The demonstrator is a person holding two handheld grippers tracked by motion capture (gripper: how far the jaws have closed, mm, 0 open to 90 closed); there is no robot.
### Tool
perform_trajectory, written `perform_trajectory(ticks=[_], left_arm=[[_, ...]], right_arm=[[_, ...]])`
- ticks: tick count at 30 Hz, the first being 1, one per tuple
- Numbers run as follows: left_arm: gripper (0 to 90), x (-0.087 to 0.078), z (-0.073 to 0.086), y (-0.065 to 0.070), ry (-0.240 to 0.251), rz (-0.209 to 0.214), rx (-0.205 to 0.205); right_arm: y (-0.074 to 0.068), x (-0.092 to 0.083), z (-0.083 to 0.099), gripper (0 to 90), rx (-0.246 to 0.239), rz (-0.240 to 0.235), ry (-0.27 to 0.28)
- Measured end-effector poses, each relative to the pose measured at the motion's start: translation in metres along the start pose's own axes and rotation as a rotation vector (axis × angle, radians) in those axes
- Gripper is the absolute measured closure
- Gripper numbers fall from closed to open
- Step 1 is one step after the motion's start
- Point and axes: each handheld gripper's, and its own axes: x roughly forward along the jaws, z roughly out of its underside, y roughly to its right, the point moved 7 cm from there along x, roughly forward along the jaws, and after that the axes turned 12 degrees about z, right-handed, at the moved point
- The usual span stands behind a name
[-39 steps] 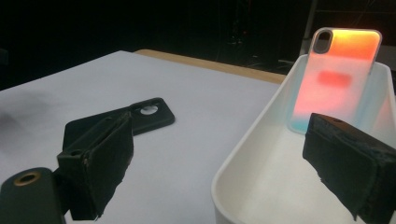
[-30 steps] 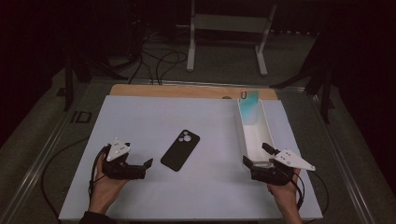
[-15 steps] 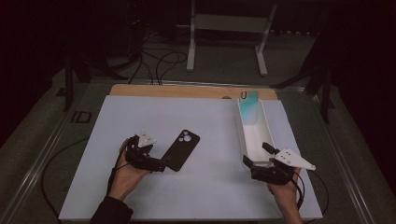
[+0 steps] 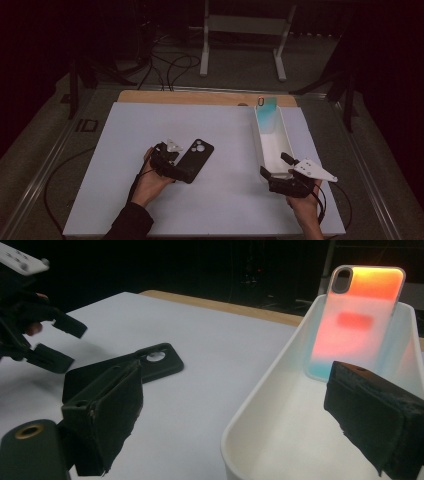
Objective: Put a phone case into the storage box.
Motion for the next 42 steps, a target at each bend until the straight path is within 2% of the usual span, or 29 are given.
perform_trajectory(ticks=[6,17,27,31,38,42], left_arm=[[0.2,0.014,-0.001,0.002,-0.027,0.017,-0.010],[0.4,0.036,0.001,0.005,-0.080,0.020,-0.021],[0.5,0.044,0.004,0.001,-0.130,-0.040,-0.036],[0.7,0.043,0.004,0.001,-0.133,-0.040,-0.039],[11.8,0.039,0.003,-0.002,-0.129,-0.045,-0.051],[12.9,0.039,0.003,-0.002,-0.138,-0.046,-0.050]], right_arm=[[0.000,0.000,0.000,8.7,0.003,-0.001,-0.001],[0.001,0.001,0.001,8.7,0.001,0.002,-0.006],[0.001,0.001,0.002,8.7,0.003,0.003,-0.007],[0.001,0.001,0.002,8.7,0.003,0.003,-0.008],[0.000,0.002,0.002,8.7,0.000,0.002,-0.007],[-0.001,0.002,0.002,8.7,-0.001,0.000,-0.009]])
